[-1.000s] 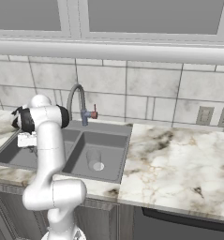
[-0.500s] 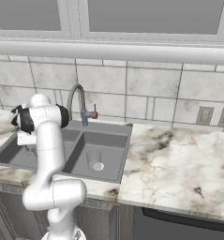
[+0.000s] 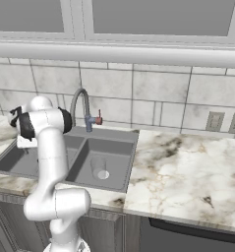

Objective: Move any existing items from the left basin to the right basin for drying. Then move the measuring cup from the counter to the left basin of the sink for washing.

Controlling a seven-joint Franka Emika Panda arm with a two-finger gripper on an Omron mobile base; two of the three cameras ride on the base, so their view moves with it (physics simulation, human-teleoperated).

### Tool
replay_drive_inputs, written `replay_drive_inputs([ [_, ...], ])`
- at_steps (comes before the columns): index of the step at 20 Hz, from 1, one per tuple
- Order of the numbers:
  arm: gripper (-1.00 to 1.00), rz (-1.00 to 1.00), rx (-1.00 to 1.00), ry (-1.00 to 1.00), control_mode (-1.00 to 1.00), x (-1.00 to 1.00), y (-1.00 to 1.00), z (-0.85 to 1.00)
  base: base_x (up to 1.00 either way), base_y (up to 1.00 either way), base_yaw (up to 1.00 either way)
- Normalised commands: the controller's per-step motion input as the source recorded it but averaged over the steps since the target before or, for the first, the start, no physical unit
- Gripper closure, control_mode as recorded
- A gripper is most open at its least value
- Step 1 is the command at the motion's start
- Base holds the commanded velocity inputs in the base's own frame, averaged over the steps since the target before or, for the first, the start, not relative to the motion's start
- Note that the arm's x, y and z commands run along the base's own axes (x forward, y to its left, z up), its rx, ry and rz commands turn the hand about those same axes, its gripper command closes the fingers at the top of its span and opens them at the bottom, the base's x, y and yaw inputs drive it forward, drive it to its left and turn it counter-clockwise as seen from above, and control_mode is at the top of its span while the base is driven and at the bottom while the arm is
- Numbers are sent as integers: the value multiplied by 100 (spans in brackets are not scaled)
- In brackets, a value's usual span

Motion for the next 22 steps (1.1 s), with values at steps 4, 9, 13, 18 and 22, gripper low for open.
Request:
replay_drive_inputs([
  [4,-100,-4,0,-4,-100,-4,0,37,0,0,0],
  [9,-100,-5,0,-6,-100,-21,0,40,0,0,0],
  [13,-100,-6,0,-5,-100,-28,0,39,0,0,0],
  [18,-100,-6,0,-6,-100,-34,0,36,0,0,0],
  [22,-100,-6,0,-8,-100,-42,-1,31,0,0,0],
])
